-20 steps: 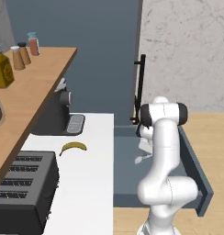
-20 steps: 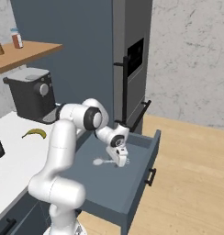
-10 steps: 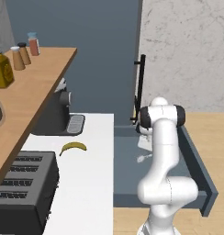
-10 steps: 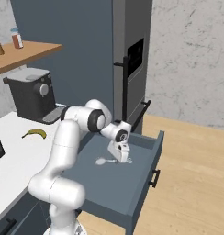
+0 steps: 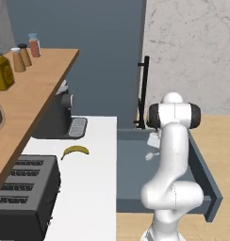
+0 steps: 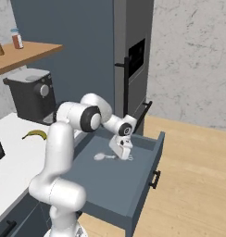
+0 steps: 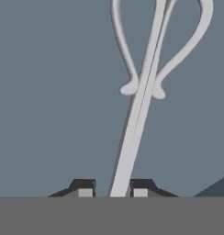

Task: Pick the tongs from the drawer and place it on the counter.

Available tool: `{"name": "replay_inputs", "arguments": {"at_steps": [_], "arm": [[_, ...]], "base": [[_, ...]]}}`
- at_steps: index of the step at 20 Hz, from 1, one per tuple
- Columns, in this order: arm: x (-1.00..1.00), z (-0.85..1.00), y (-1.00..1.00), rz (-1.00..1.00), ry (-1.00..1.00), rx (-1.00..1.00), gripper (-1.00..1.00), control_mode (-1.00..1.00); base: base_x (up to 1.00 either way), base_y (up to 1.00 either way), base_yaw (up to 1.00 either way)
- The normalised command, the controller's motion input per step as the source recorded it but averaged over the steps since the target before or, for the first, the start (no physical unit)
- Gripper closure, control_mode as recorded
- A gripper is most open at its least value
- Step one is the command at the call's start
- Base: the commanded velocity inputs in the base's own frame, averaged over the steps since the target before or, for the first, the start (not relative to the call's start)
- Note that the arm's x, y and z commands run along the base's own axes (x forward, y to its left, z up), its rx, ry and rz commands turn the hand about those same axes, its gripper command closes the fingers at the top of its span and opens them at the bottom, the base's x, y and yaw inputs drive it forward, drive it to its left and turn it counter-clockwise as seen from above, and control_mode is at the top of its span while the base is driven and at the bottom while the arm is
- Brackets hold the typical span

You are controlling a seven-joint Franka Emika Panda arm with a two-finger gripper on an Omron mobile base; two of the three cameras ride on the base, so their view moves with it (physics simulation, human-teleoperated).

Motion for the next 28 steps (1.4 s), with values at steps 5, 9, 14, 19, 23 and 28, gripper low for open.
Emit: {"name": "replay_inputs", "arguments": {"at_steps": [5, 9, 14, 19, 23, 28], "arm": [[-0.60, 1.00, 0.08, -0.08, 0.00, 0.13, 1.00, -1.00], [-0.58, 1.00, 0.58, -0.11, 0.01, 0.21, 1.00, -1.00], [-0.56, 1.00, 0.92, -0.15, 0.01, 0.14, 1.00, -1.00], [-0.16, 0.86, 1.00, -0.07, 0.19, 0.01, 1.00, -1.00], [-0.04, 0.47, 1.00, -0.06, 0.31, -0.20, 1.00, -1.00], [0.00, -0.15, 1.00, -0.02, 0.23, -0.35, 1.00, -1.00]], "base": [[0.00, 0.00, 0.00], [0.00, 0.00, 0.00], [0.00, 0.00, 0.00], [0.00, 0.00, 0.00], [0.00, 0.00, 0.00], [0.00, 0.00, 0.00]]}}
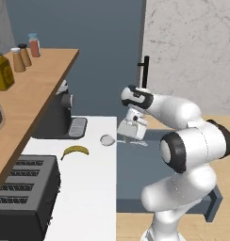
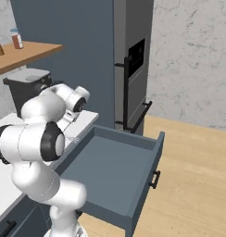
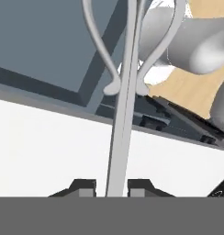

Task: Pick the tongs from the drawer and place it on the counter.

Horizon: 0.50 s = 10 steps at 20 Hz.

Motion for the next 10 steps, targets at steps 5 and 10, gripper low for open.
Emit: {"name": "replay_inputs", "arguments": {"at_steps": [5, 10], "arm": [[0.08, -0.58, 1.00, 0.00, 0.11, -0.29, 1.00, -1.00], [0.17, -0.56, 0.80, 0.00, 0.01, -0.05, 1.00, -1.00]], "base": [[0.00, 0.00, 0.00], [0.00, 0.00, 0.00]]}}
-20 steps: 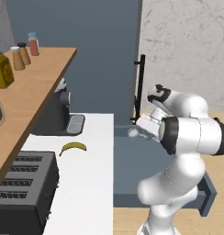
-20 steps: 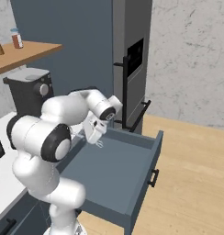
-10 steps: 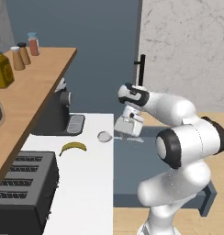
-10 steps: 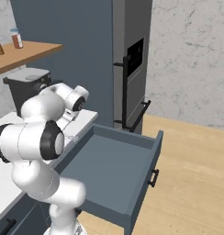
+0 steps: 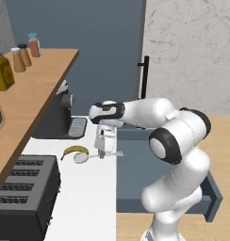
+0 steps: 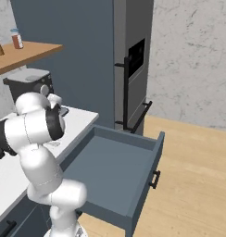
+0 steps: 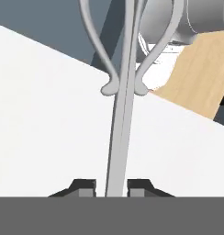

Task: Pick the tongs from the drawer and place it on the counter.

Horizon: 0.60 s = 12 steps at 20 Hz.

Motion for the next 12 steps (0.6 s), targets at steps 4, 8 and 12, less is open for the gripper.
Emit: {"name": "replay_inputs", "arguments": {"at_steps": [4, 8, 12], "arm": [[0.18, -0.76, 0.34, 0.00, 0.00, 0.08, 1.00, -1.00], [0.33, -0.84, 0.26, 0.00, -0.04, 0.02, 1.00, -1.00], [0.47, -0.61, 0.53, -0.01, -0.02, 0.00, 1.00, -1.00]], "base": [[0.00, 0.00, 0.00], [0.00, 0.00, 0.00], [0.00, 0.00, 0.00]]}}
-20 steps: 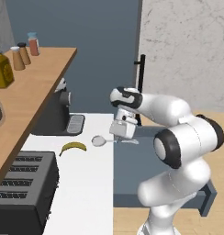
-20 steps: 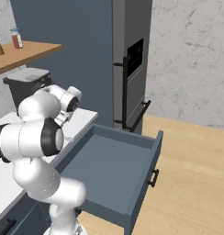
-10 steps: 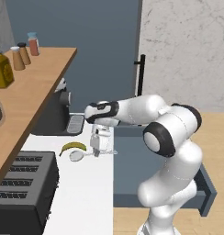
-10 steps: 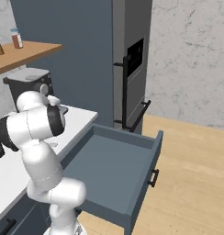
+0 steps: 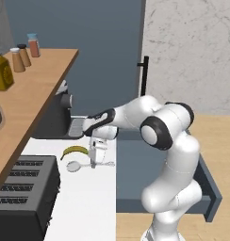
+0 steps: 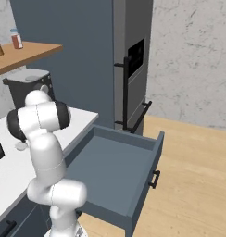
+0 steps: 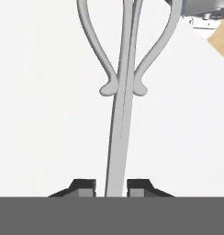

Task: Pick the tongs from the drawer and place it on the counter.

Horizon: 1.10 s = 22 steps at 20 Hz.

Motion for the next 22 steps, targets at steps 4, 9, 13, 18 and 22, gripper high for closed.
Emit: {"name": "replay_inputs", "arguments": {"at_steps": [4, 9, 13, 18, 22], "arm": [[0.37, -0.40, 0.45, -0.02, 0.00, -0.03, -1.00, -1.00], [-0.02, 0.02, 0.00, 0.00, -0.06, 0.00, -1.00, -1.00], [-0.31, 0.35, -0.04, 0.00, -0.20, 0.00, -1.00, -1.00], [-0.77, 0.72, -0.63, -0.03, -0.10, 0.00, -1.00, -1.00], [-0.68, 0.47, -0.98, -0.01, -0.01, 0.00, -1.00, -1.00]], "base": [[0.00, 0.00, 0.00], [0.00, 0.00, 0.00], [0.00, 0.00, 0.00], [0.00, 0.00, 0.00], [0.00, 0.00, 0.00]]}}
